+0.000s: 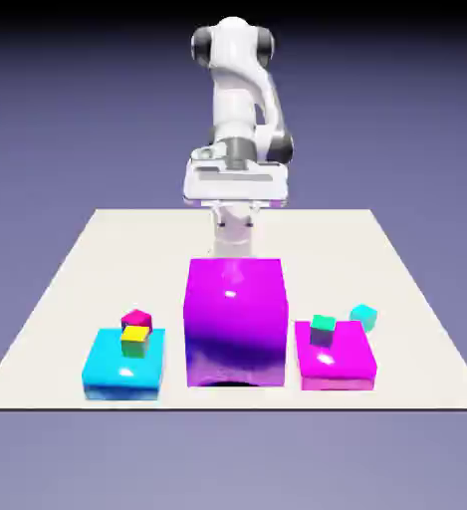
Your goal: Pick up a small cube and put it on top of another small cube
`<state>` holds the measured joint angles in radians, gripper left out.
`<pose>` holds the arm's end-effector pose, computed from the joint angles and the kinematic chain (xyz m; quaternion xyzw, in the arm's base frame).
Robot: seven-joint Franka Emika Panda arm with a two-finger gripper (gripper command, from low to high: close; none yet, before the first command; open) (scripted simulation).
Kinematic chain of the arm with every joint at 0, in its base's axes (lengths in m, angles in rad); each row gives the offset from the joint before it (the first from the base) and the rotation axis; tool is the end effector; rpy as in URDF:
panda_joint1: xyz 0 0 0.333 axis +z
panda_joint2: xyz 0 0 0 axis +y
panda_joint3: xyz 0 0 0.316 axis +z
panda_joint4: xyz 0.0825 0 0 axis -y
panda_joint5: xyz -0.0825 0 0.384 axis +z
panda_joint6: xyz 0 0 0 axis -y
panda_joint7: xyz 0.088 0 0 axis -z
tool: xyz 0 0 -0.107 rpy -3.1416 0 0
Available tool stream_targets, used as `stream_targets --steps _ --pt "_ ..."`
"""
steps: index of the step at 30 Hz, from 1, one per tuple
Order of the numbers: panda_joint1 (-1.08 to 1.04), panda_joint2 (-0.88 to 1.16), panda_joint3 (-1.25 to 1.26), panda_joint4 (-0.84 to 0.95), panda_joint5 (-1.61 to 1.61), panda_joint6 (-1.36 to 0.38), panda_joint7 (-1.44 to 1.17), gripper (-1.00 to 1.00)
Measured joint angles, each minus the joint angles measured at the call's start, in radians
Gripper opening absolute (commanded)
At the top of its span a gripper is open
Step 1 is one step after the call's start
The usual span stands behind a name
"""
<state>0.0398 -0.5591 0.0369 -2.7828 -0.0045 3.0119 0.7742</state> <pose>0.3942 0.0310 0.4637 -0.8688 0.3126 -0.3542 0.1482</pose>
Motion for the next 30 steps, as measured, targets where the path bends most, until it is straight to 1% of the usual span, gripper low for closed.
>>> stream_targets --steps 25,27,30 --pt "0.003 0.759 0.765 0.171 0.554 -0.279 1.087 0.0" --pt "-0.027 0.777 0.755 0.148 0.58 -0.263 1.093 0.0" --pt "0.039 0.885 0.698 0.166 0.545 -0.17 1.106 0.0"
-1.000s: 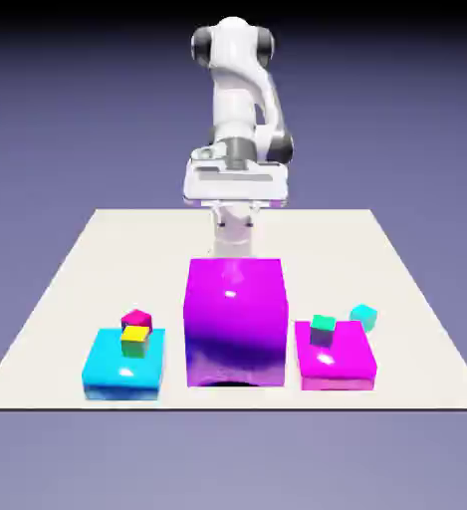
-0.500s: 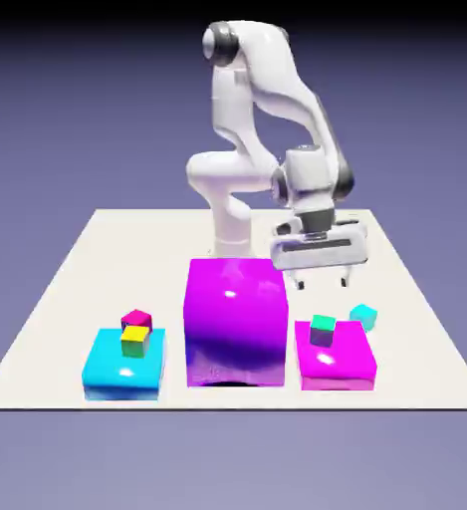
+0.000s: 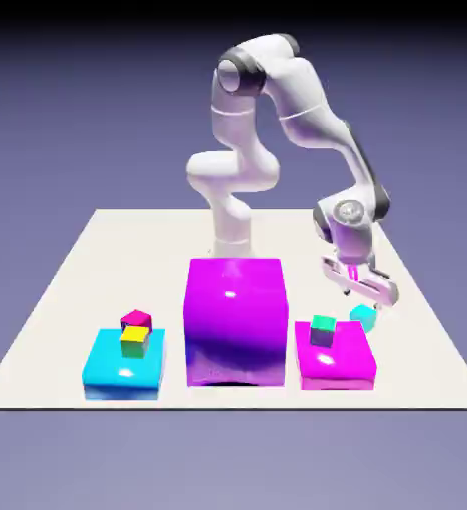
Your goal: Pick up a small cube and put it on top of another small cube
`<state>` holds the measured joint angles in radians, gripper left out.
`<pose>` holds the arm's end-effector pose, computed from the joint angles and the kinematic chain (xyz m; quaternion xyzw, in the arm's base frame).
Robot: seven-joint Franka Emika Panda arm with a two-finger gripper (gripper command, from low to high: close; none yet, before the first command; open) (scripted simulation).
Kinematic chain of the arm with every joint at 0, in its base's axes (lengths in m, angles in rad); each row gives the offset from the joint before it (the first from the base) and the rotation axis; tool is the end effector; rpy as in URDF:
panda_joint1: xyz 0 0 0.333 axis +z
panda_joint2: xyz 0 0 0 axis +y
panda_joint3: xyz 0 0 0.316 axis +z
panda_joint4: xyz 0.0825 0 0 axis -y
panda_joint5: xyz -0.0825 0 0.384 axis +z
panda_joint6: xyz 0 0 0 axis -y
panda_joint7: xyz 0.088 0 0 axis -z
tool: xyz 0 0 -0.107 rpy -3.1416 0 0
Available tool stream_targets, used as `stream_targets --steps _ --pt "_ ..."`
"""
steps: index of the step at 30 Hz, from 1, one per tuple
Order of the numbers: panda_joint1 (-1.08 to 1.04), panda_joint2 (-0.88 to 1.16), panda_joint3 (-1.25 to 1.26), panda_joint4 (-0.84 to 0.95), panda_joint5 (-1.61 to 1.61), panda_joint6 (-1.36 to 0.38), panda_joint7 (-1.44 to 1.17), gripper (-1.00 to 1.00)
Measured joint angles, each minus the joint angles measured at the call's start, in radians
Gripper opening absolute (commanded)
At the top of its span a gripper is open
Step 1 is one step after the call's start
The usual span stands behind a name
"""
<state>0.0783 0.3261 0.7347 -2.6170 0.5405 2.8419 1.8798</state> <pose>0.2898 0.3048 0.1602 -0.6796 0.7102 0.1836 0.0057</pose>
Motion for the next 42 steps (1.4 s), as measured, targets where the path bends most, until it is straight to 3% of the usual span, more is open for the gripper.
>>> stream_targets --steps 4,5,16,36,42 --pt "0.087 0.145 -0.076 0.024 -0.047 0.123 0.016 0.0" --pt "0.089 0.147 -0.077 0.024 -0.048 0.125 0.016 -1.0" --pt "-0.065 -0.109 0.057 -0.018 0.035 -0.092 -0.012 -1.0" --pt "-0.789 -0.41 0.338 0.24 -0.782 -0.481 -0.541 -1.0" --pt "-0.831 -0.407 0.156 0.285 -0.728 -0.547 -0.501 -1.0"
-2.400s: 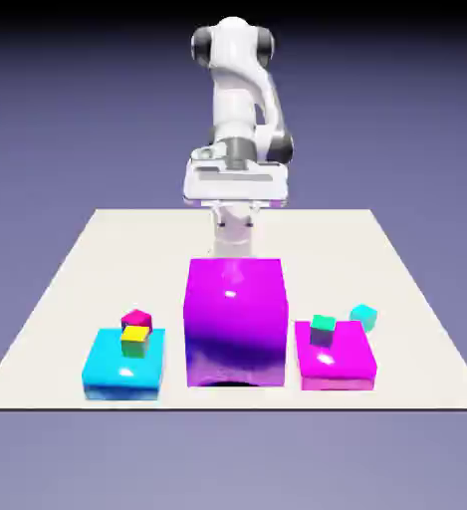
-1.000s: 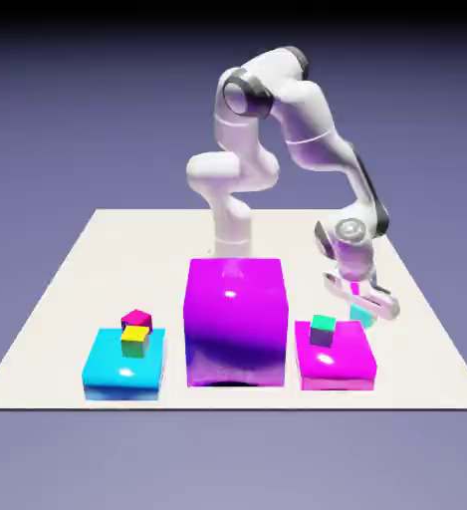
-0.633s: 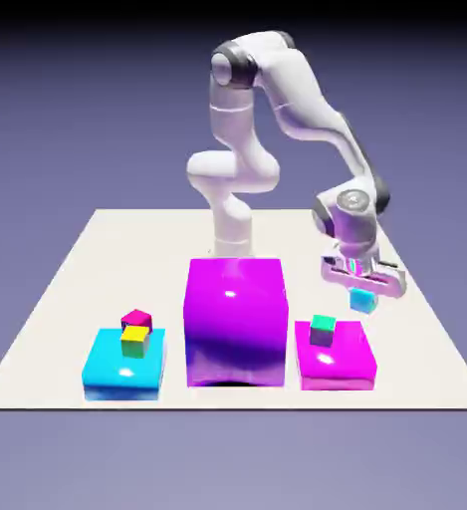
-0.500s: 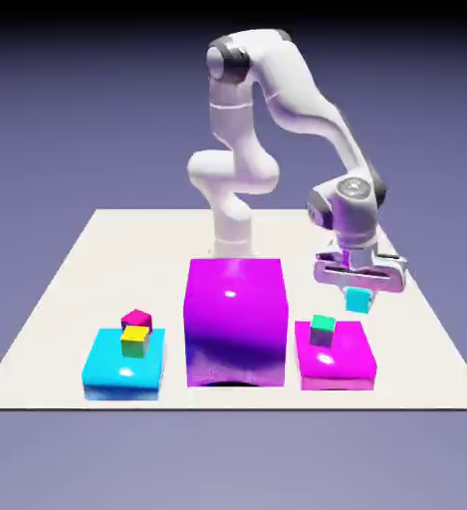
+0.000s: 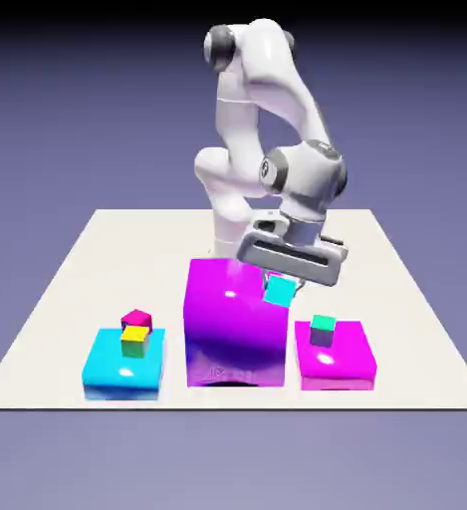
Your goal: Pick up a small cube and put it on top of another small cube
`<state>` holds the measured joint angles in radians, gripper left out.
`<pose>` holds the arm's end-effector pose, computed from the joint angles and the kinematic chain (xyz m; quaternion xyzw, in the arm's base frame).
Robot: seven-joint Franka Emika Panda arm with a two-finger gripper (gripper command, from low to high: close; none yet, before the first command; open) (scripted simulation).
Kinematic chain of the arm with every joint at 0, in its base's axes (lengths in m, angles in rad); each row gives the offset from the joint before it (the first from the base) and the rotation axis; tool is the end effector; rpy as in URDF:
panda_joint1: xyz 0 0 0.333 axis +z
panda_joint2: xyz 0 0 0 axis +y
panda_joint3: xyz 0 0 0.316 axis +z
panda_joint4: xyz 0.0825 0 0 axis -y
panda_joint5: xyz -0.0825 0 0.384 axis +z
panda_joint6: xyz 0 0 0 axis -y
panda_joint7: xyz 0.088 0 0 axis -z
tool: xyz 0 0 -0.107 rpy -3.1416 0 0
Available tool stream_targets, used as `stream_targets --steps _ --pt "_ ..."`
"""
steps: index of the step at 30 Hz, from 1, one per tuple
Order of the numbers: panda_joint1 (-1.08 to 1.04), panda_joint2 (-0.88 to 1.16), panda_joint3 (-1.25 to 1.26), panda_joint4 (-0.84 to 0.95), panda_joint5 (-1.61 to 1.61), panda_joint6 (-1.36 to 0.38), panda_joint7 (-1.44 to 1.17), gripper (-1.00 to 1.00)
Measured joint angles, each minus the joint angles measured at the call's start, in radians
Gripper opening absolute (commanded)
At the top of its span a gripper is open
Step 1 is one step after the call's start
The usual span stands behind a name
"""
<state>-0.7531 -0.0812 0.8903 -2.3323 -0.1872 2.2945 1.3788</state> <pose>0.4966 0.0653 0.3596 0.8430 -0.5281 0.0734 0.0708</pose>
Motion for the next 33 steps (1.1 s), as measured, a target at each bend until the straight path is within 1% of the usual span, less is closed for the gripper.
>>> stream_targets --steps 17,19,21,25,27,30,31,33 --pt "0.042 0.078 -0.618 0.079 0.348 -0.113 0.24 -1.0" --pt "0.056 0.098 -0.688 0.075 0.418 -0.107 0.287 -1.0" --pt "0.135 0.119 -0.761 0.072 0.488 -0.102 0.334 -1.0" --pt "0.198 0.161 -0.906 0.065 0.628 -0.09 0.427 -1.0" --pt "0.207 0.163 -0.912 0.064 0.634 -0.089 0.431 -1.0" --pt "0.222 0.26 -0.885 0.03 0.693 0.041 0.385 -1.0" --pt "0.225 0.281 -0.879 0.022 0.706 0.07 0.375 1.0" --pt "0.225 0.281 -0.879 0.022 0.704 0.069 0.376 1.0"
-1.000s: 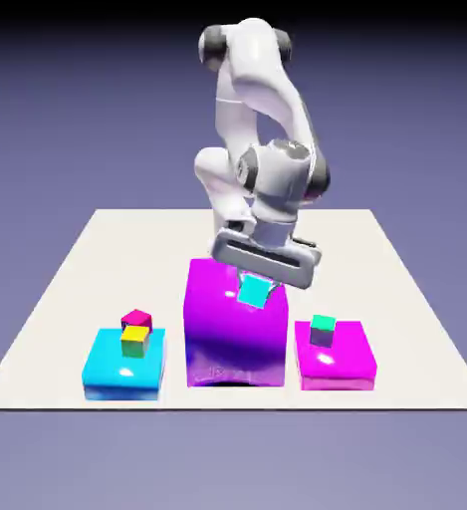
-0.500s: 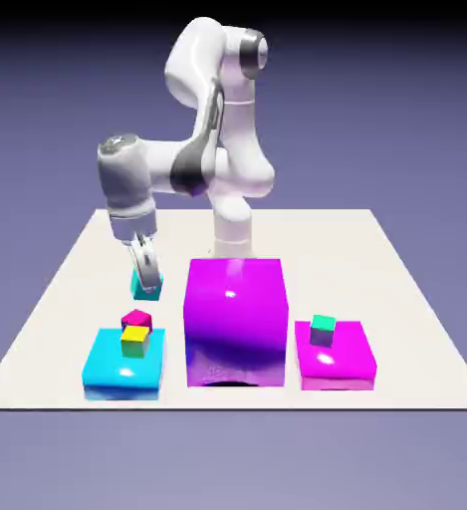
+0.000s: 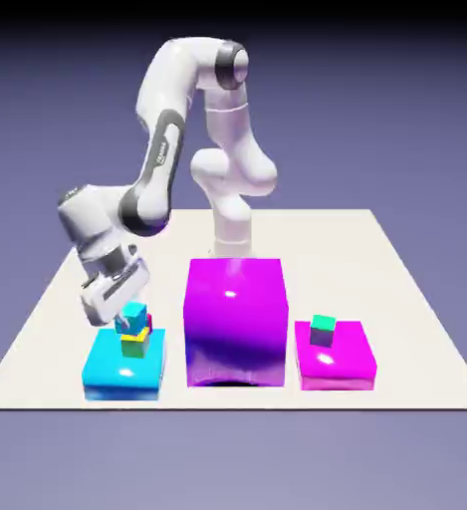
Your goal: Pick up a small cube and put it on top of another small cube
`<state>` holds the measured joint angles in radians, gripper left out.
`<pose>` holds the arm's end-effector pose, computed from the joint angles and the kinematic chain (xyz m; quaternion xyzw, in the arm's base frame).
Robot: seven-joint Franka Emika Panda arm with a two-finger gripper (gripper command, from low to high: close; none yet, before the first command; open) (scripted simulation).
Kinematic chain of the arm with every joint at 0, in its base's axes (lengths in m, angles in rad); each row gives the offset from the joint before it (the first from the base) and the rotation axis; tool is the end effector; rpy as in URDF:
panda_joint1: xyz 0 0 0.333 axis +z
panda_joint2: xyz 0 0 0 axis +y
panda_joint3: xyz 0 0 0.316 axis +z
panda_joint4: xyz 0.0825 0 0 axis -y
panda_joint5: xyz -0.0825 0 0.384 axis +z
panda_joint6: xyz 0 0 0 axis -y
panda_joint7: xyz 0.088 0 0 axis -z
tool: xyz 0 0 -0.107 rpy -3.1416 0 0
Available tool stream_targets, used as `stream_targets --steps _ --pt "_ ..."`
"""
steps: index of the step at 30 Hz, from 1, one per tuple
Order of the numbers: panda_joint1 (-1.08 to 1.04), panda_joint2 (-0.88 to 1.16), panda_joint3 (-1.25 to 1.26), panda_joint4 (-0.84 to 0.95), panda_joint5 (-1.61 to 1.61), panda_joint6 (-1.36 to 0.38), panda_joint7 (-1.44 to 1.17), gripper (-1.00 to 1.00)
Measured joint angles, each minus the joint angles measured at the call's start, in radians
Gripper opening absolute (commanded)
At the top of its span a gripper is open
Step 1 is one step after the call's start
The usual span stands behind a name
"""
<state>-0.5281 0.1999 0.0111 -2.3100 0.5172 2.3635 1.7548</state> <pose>0.4462 -0.2465 0.2474 -0.2295 0.9563 0.1545 0.0947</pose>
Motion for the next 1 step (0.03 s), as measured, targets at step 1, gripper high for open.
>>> stream_targets --steps 1 --pt "-0.004 -0.032 -0.009 0.011 -0.02 -0.043 0.015 1.0"
